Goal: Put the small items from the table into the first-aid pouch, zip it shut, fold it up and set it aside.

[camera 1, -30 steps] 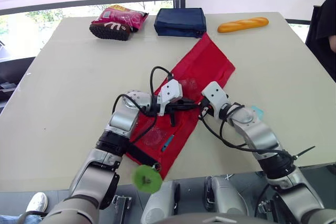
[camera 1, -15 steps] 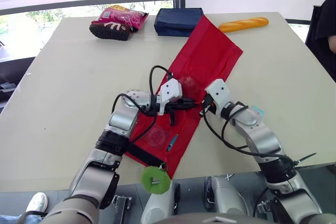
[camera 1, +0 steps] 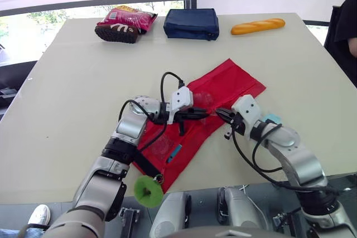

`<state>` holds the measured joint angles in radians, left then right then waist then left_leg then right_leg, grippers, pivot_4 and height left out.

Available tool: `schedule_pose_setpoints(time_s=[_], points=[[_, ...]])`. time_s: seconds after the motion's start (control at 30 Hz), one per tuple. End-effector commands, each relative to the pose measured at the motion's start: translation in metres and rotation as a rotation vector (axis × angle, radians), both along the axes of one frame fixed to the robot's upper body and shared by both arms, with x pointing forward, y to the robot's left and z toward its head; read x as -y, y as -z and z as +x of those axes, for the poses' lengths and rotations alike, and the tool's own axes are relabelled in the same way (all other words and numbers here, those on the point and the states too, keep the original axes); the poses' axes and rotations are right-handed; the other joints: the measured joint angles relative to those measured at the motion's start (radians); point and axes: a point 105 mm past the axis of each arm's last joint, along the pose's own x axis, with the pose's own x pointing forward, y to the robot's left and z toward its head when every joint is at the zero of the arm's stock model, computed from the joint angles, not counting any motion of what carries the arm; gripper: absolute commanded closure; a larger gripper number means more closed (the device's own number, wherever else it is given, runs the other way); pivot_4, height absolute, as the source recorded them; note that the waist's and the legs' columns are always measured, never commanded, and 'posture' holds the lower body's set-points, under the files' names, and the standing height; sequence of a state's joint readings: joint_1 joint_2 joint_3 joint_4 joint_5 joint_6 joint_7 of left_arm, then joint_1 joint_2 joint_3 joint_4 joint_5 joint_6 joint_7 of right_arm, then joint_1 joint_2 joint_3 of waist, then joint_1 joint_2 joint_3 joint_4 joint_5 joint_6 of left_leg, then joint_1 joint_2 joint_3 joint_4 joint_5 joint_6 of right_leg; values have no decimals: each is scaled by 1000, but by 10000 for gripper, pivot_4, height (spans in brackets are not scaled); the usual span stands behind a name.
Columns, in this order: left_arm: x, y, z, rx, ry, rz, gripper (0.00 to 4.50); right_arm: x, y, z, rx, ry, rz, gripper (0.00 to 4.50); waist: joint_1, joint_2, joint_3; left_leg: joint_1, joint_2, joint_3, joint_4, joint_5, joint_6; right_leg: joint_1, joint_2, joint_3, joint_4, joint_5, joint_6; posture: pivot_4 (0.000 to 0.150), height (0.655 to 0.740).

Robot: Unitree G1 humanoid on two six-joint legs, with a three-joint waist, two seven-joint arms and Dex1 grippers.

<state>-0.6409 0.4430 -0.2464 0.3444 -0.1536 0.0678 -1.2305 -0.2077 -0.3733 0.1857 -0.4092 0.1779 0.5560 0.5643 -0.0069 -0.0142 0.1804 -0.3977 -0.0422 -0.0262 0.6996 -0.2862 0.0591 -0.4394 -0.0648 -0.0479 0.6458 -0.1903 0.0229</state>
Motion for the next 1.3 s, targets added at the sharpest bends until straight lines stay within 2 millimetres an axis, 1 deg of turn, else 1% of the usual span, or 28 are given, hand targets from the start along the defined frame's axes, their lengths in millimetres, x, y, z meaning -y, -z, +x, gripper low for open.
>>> schedule_pose_setpoints(time_s=[0.03,0.1,0.23,0.4,0.47,0.63,0.73,0.8,0.87,0.9,0.97,1.0,1.03,1.07,1.13,1.17,1.2,1.27,1.3], points=[[-10,-5,6,54,21,45,45000,6,-24,-10,75,-23,81,44681,1,0,0,0,0,0,0,0,0,0,0,0,0,0,0,1500,7397],[-16,-4,8,67,40,72,45000,11,-26,-14,79,-23,105,44681,-1,0,0,0,0,0,0,0,0,0,0,0,0,0,0,1500,7397],[-27,-2,9,86,101,133,45000,24,-25,-20,77,-9,98,44681,-1,0,0,0,1,1,0,0,0,0,1,0,0,0,0,1500,7397],[-35,-7,8,93,212,167,45000,36,-31,-23,101,0,105,44681,-2,0,0,0,1,1,0,-2,4,0,1,0,0,0,0,1500,7397],[-42,-10,5,82,270,190,45000,38,-34,-23,108,3,121,44681,-3,0,0,0,1,1,0,-2,4,0,1,0,0,0,0,1500,7397],[-57,-14,4,106,322,276,45000,36,-40,-34,141,-32,172,44681,-3,0,0,0,1,1,0,-3,4,0,1,0,0,0,0,1500,7397],[-60,-19,5,119,333,285,45000,37,-44,-41,164,-61,180,44681,-2,0,0,0,1,1,0,-3,5,0,1,1,0,0,0,1500,7397],[-63,-25,6,126,338,291,45000,39,-45,-48,169,-92,173,44681,-1,0,0,0,1,1,0,-3,5,0,1,0,0,0,0,1500,7397],[-64,-27,6,119,336,295,45000,38,-42,-51,169,-134,115,44681,0,-1,0,0,1,1,0,-3,6,0,1,0,0,0,0,1500,7397],[-65,-27,6,116,335,295,45000,36,-41,-52,176,-149,86,44681,0,-1,0,0,1,2,1,-3,6,0,1,1,0,0,0,1500,7397],[-65,-28,7,101,326,282,45000,30,-43,-50,180,-152,102,44681,-1,-1,0,0,1,1,1,-3,6,0,1,1,0,0,0,1500,7397],[-66,-28,7,95,323,279,38705,28,-45,-49,181,-152,112,45000,-2,-1,0,0,1,1,1,-3,6,0,1,1,0,0,0,1500,7397],[-66,-28,6,85,319,274,36837,26,-44,-48,184,-157,109,45000,-2,-1,0,0,2,1,1,-3,6,0,2,1,0,0,0,1500,7397],[-67,-29,5,78,317,267,31309,26,-44,-48,184,-159,101,45000,-2,-1,0,0,2,1,1,-3,6,0,2,1,0,0,0,1500,7397],[-66,-33,4,70,312,237,21925,29,-41,-46,182,-152,83,45000,-2,-1,0,0,2,1,1,-3,6,0,2,1,0,0,0,1500,7397],[-64,-37,3,61,307,205,18915,32,-41,-46,181,-146,77,45000,-2,-1,0,0,2,1,1,-3,6,0,2,1,0,0,0,1500,7397],[-63,-41,2,49,302,175,12960,34,-40,-47,181,-142,73,45000,-1,-1,0,0,2,2,1,-3,6,0,2,1,0,0,0,1500,7397],[-58,-46,-3,41,301,121,7076,39,-43,-49,181,-131,82,45000,1,-1,0,0,1,2,1,-4,6,0,2,1,0,0,0,1500,7397],[-56,-47,-5,42,301,103,2136,40,-44,-50,182,-126,89,45000,1,-1,0,0,1,2,1,-4,6,0,1,1,0,0,0,1500,7397]])
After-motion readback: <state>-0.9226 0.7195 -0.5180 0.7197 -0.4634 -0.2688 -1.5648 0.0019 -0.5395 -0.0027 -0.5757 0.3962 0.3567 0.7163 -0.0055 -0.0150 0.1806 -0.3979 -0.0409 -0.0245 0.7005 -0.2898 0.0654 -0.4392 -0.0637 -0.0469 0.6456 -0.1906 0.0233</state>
